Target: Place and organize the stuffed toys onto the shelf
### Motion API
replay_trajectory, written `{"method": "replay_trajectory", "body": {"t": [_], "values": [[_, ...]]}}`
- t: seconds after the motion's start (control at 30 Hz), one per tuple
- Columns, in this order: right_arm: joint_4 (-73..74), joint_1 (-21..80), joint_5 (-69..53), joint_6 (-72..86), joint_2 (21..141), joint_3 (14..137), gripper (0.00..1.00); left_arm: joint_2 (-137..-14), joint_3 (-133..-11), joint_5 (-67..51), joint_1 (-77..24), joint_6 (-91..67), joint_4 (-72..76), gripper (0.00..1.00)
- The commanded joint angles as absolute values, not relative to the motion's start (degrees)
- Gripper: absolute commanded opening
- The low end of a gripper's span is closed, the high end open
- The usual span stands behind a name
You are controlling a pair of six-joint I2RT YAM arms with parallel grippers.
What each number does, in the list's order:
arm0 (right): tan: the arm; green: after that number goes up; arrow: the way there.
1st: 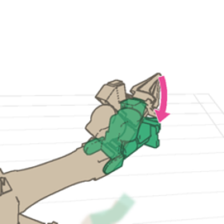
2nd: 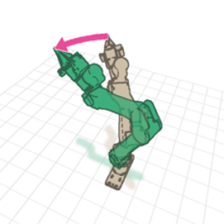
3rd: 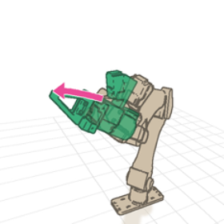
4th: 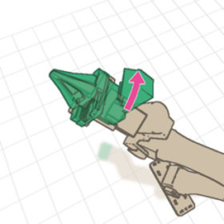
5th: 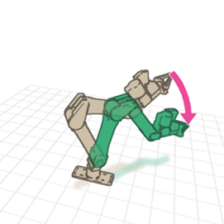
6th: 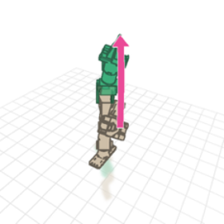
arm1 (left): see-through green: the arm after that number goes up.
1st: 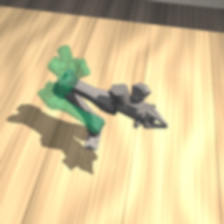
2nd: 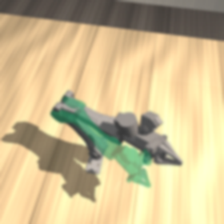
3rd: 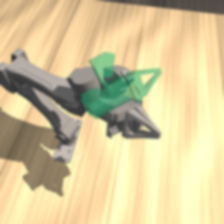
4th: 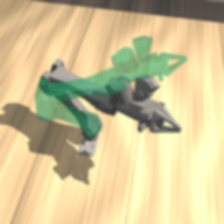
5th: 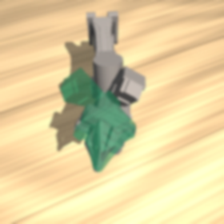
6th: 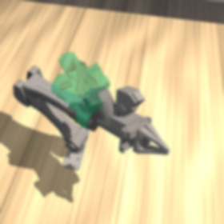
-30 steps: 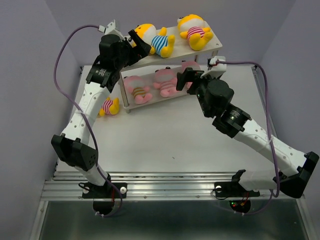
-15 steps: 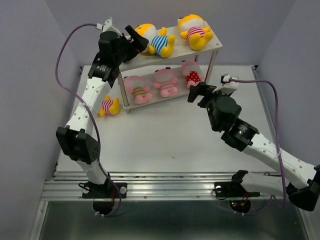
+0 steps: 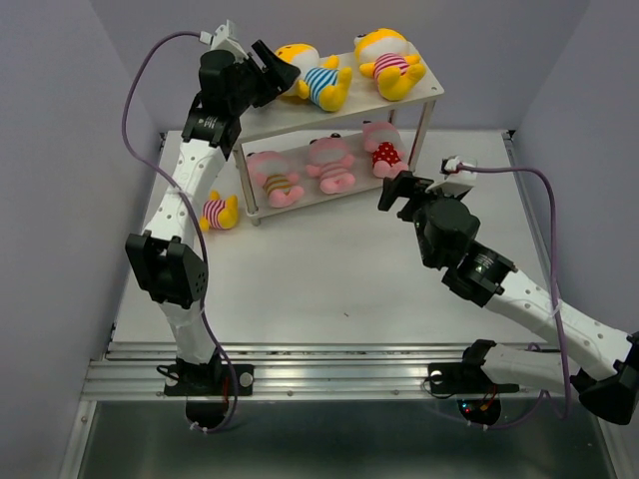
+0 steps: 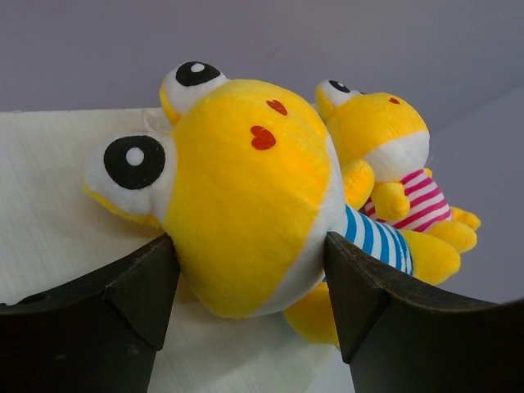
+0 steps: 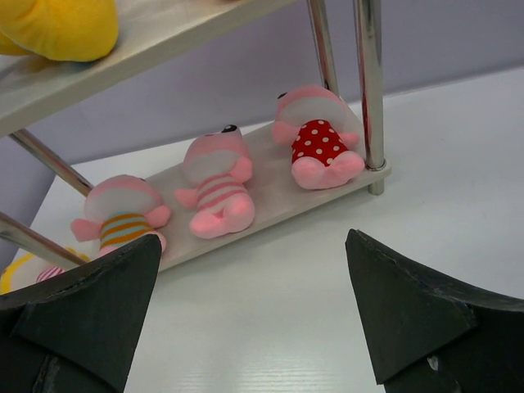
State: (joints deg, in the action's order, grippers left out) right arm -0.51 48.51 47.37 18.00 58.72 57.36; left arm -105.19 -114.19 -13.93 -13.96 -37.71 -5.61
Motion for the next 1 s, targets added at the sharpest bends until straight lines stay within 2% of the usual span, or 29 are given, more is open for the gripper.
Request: {"method": "replay_trajectory", "body": {"t": [0.0,0.3,0.63,0.97], "values": [[-3.16,49.13,49.66,18.19,57.22,56.78,1.00,-106.60,-119.18,-21.16,-12.66,-33.23,-2.29,0.77],[-2.46,49.13,48.78,19.16,55.02,55.46,1.00,-115.74,-128.22,-36.11,-9.49,-32.25,-1.50,0.75],[-0.97,49.13,49.48,19.77,53.44,54.49,1.00,-122.69,-135.88,-44.20,-8.35,-34.28,-0.44,0.76],[-0.88,49.13,50.10,19.51,52.82,53.61,1.00,-126.91,-139.74,-48.08,-8.88,-38.32,6.06,0.86]]}}
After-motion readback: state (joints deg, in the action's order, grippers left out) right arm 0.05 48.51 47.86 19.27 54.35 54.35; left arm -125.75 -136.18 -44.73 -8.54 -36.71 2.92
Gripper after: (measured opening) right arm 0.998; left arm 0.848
